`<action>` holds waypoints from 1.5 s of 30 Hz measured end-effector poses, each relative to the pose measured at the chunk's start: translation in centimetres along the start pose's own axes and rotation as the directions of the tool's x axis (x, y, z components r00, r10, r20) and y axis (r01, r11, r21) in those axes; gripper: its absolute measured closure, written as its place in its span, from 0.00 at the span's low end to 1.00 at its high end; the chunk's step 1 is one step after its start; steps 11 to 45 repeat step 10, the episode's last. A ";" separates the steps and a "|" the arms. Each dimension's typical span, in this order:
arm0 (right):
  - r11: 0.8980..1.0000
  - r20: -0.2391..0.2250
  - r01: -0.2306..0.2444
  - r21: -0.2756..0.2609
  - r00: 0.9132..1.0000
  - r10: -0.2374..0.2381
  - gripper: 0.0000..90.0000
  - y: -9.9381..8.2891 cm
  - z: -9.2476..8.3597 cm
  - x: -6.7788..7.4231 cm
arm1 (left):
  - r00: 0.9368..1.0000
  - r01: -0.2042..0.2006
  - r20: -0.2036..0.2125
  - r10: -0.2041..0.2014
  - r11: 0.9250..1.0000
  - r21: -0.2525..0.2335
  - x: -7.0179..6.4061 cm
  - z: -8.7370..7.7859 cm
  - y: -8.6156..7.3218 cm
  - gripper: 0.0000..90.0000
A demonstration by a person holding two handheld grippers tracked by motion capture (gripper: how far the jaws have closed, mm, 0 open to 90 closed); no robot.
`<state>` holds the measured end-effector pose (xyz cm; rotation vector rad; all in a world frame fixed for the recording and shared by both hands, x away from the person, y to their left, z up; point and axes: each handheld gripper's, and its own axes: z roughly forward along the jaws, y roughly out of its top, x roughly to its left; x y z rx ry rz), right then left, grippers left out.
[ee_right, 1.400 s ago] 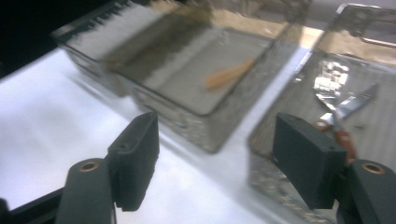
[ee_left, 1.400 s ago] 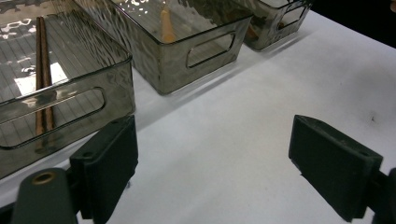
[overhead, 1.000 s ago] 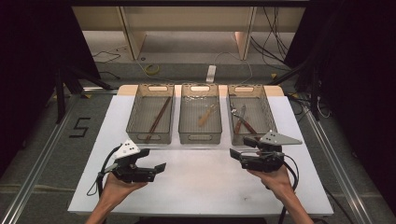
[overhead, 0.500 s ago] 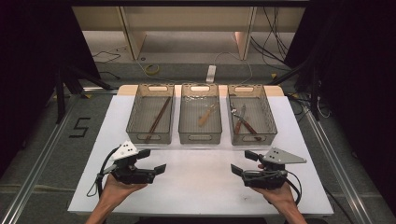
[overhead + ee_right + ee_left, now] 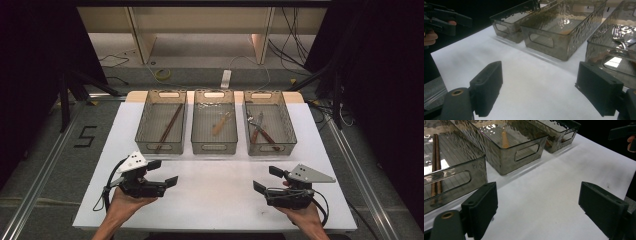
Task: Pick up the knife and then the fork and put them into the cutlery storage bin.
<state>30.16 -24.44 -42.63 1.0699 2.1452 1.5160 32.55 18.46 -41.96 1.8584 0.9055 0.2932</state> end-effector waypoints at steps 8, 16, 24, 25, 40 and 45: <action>1.000 -0.006 0.008 0.010 1.000 -0.008 0.23 0.0 0.2 0.3 | 1.000 -0.003 -0.003 0.003 1.000 0.003 0.1 -0.1 0.0 0.17; 1.000 -0.007 0.008 0.012 1.000 -0.008 0.23 0.0 0.2 0.2 | 1.000 -0.003 -0.003 0.003 1.000 0.003 0.1 -0.1 0.0 0.17; 1.000 -0.007 0.008 0.012 1.000 -0.008 0.23 0.0 0.2 0.2 | 1.000 -0.003 -0.003 0.003 1.000 0.003 0.1 -0.1 0.0 0.17; 1.000 -0.007 0.008 0.012 1.000 -0.008 0.23 0.0 0.2 0.2 | 1.000 -0.003 -0.003 0.003 1.000 0.003 0.1 -0.1 0.0 0.17; 1.000 -0.007 0.008 0.012 1.000 -0.008 0.23 0.0 0.2 0.2 | 1.000 -0.003 -0.003 0.003 1.000 0.003 0.1 -0.1 0.0 0.17; 1.000 -0.007 0.008 0.012 1.000 -0.008 0.23 0.0 0.2 0.2 | 1.000 -0.003 -0.003 0.003 1.000 0.003 0.1 -0.1 0.0 0.17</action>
